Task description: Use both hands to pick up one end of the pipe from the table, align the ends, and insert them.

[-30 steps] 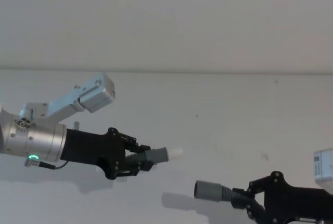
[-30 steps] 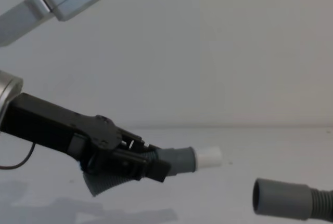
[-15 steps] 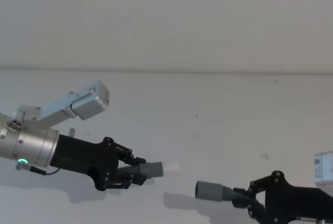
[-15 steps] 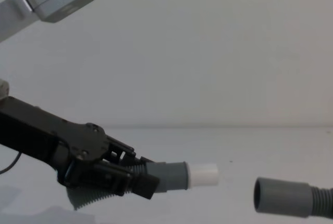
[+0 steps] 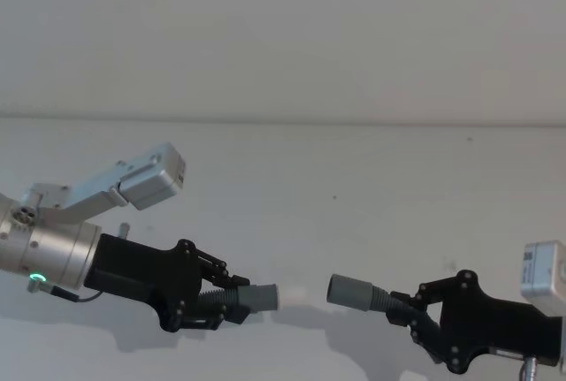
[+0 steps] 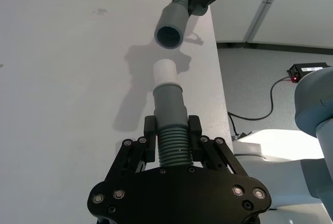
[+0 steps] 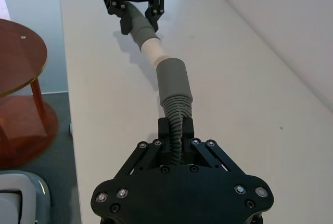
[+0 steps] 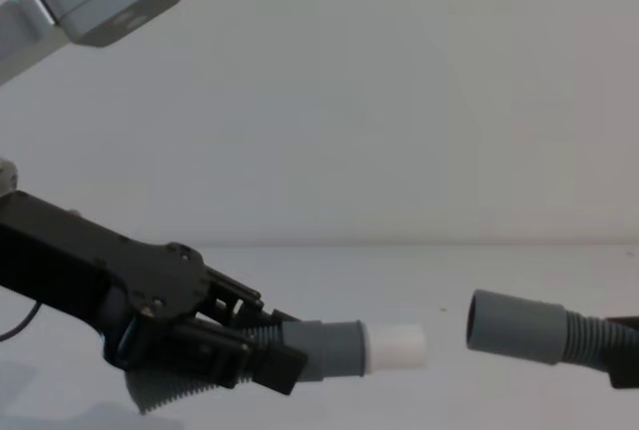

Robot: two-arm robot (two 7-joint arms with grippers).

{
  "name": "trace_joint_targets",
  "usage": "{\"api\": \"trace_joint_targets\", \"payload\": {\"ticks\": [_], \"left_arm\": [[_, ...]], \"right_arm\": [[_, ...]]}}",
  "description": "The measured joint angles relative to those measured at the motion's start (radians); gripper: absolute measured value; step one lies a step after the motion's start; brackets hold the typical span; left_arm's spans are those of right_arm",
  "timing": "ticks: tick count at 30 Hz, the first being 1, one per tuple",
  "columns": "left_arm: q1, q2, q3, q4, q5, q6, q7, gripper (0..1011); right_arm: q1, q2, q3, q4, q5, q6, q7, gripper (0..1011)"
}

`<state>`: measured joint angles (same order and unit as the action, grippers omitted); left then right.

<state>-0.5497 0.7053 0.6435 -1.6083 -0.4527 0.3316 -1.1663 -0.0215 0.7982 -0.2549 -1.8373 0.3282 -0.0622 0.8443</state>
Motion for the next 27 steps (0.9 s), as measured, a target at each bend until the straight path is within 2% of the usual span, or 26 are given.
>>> {"api": "trace_joint_targets", "payload": {"ticks": [18, 27], "left_arm": [[-0.022, 0.0, 0.021, 0.022, -0.008, -0.009, -0.011, 349], [-0.028, -0.001, 0.03, 0.027, -0.014, -0.012, -0.011, 349]], "right_arm": [[0.03, 0.003, -0.031, 0.014, -0.006, -0.002, -0.003, 116], [0.041, -0.005, -0.041, 0.015, -0.003, 0.014, -0.026, 116]]}}
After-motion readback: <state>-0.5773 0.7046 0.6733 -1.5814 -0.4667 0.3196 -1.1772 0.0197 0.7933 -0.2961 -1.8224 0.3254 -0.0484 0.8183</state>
